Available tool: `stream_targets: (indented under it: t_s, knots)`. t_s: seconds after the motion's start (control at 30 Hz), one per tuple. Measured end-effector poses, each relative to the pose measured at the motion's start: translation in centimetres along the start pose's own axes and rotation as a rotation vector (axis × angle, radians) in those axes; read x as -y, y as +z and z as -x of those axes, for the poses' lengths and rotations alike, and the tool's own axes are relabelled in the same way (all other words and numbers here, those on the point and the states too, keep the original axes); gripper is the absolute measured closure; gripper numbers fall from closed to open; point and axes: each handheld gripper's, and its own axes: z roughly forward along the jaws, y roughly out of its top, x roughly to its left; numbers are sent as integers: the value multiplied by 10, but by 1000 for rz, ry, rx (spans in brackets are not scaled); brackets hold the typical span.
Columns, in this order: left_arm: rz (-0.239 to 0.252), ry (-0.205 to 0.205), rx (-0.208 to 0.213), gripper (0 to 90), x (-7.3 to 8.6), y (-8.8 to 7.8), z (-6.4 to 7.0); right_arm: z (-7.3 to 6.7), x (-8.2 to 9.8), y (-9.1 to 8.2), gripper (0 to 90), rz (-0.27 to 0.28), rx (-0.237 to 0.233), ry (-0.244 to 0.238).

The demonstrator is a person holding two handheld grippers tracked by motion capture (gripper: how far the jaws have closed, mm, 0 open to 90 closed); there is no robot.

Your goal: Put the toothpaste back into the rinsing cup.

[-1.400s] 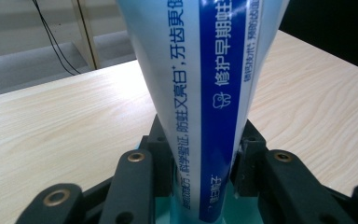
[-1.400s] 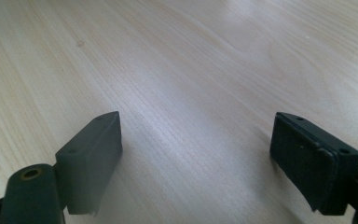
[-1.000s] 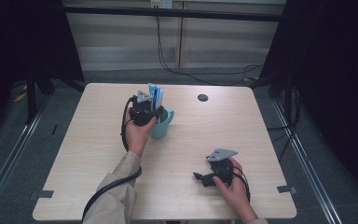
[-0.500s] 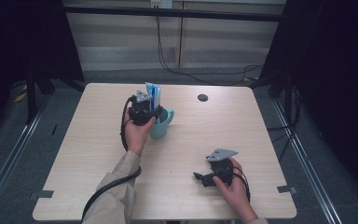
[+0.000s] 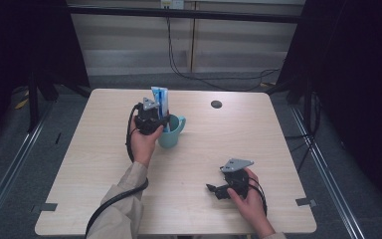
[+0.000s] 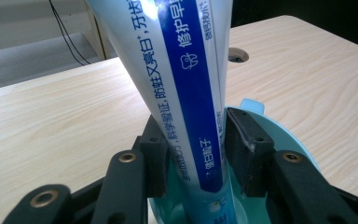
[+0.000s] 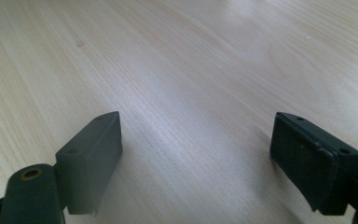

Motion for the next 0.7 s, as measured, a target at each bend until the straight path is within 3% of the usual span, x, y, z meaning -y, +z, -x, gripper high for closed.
stream_targets:
  t_s: [0.7]
  knots:
    - [-9,-1,1,525,-4,-10,3,0,0,0,163,-1,-1,-1]
